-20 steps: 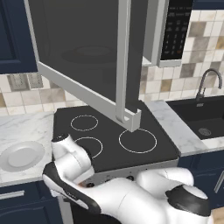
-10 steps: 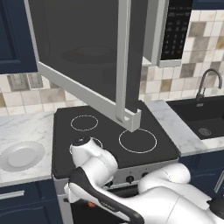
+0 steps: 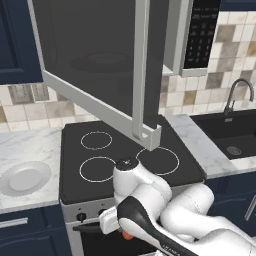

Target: Pick the squash from the counter and place it in the microwave. Then turn on the microwave.

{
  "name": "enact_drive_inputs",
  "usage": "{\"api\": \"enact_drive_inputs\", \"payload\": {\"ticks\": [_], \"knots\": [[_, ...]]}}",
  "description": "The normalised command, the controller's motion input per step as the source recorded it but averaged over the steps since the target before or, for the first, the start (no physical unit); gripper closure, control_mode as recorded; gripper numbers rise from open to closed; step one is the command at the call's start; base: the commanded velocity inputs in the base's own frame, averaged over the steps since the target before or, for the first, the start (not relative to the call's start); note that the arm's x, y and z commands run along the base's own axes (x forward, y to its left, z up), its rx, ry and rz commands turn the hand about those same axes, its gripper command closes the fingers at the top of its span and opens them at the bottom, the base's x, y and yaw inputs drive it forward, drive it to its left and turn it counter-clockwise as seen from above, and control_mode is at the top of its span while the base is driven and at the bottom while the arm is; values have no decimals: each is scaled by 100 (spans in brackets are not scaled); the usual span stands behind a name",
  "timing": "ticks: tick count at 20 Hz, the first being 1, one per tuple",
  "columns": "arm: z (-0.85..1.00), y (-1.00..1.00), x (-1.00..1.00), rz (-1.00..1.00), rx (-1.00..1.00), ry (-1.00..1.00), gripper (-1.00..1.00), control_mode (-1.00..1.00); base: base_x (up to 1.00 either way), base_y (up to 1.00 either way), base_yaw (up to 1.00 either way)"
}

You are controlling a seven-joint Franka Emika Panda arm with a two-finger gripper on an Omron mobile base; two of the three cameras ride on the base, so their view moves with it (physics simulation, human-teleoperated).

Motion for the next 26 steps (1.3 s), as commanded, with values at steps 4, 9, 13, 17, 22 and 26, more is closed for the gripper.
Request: {"api": "enact_drive_inputs", "payload": {"ticks": [4,9,13,17,22,26], "knots": [[10,-62,-6,-6,5,-7,100,-100,0,0,0],[15,-59,0,-8,5,-11,100,-100,0,0,0],[35,-53,0,-8,7,-9,100,-100,0,0,0],[29,-58,0,-8,7,-8,100,-100,0,0,0],[36,-61,0,-6,9,-7,100,-100,0,0,0],[42,-61,0,-1,11,-7,100,-100,0,0,0]]}}
